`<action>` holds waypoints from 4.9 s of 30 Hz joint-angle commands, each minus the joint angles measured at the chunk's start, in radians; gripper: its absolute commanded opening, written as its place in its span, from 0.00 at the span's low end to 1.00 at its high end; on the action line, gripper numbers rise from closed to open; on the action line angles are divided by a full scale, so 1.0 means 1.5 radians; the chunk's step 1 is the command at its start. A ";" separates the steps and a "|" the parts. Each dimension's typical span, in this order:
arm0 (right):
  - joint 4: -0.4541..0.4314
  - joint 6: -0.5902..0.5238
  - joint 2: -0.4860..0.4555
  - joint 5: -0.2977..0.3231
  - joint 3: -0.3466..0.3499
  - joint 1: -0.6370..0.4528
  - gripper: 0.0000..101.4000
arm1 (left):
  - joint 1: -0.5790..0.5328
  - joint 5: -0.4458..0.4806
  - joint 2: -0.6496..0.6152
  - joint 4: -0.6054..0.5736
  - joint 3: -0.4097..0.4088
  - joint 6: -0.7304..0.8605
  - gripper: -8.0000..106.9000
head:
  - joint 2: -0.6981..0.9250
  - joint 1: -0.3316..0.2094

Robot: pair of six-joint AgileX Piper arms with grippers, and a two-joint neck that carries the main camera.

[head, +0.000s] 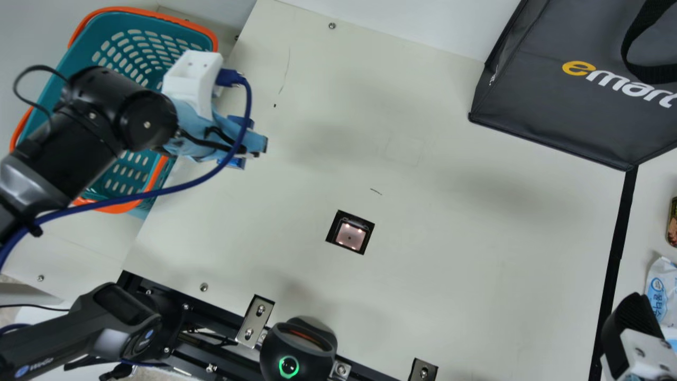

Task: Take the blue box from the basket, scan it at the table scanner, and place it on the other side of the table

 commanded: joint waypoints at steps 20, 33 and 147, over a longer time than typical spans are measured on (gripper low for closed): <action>0.000 0.000 0.000 0.000 0.000 0.000 0.94 | -0.277 -0.018 0.080 0.032 -0.029 -0.204 0.00 | 0.002 -0.019; 0.000 0.000 0.000 0.000 0.000 0.000 0.94 | -0.351 -0.054 0.140 0.041 -0.038 -0.283 0.00 | 0.002 -0.019; 0.000 0.000 0.000 0.000 0.000 0.000 0.94 | -0.458 -0.029 0.539 0.054 -0.408 -0.480 0.46 | 0.002 -0.019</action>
